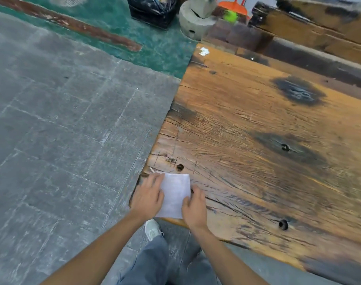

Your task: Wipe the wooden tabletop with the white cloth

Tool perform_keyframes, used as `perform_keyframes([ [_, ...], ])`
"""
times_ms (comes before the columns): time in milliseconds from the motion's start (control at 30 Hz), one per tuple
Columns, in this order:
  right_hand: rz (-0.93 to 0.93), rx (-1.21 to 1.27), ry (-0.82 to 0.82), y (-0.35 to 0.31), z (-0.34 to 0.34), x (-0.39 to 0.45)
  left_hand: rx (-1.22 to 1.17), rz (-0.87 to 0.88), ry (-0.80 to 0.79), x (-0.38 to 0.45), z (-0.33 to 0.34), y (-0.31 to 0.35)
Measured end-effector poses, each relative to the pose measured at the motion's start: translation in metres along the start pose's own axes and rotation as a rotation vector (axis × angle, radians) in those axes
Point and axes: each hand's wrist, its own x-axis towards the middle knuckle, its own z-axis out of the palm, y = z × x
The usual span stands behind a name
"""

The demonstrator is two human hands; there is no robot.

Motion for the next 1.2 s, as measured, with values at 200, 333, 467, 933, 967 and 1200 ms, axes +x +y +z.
perform_keyframes([
  [200,0.211,0.048,0.038,-0.020,0.004,0.027,-0.254,-0.530,0.045,0.028,0.011,0.025],
  [333,0.323,-0.034,-0.024,-0.013,-0.004,0.021,-0.352,-0.655,-0.018,0.043,0.009,0.009],
  [467,0.423,-0.021,-0.152,-0.001,0.006,-0.004,-0.512,-0.525,-0.063,0.054,0.007,-0.004],
  [933,-0.139,-0.249,0.133,-0.011,0.026,-0.009,0.031,0.060,0.116,0.035,0.008,0.007],
  [967,-0.213,-0.327,0.075,-0.012,0.027,-0.001,0.068,0.096,0.031,0.032,0.018,0.004],
  [1200,-0.240,-0.557,-0.273,0.014,0.010,0.035,0.483,0.162,-0.150,0.038,0.028,-0.026],
])
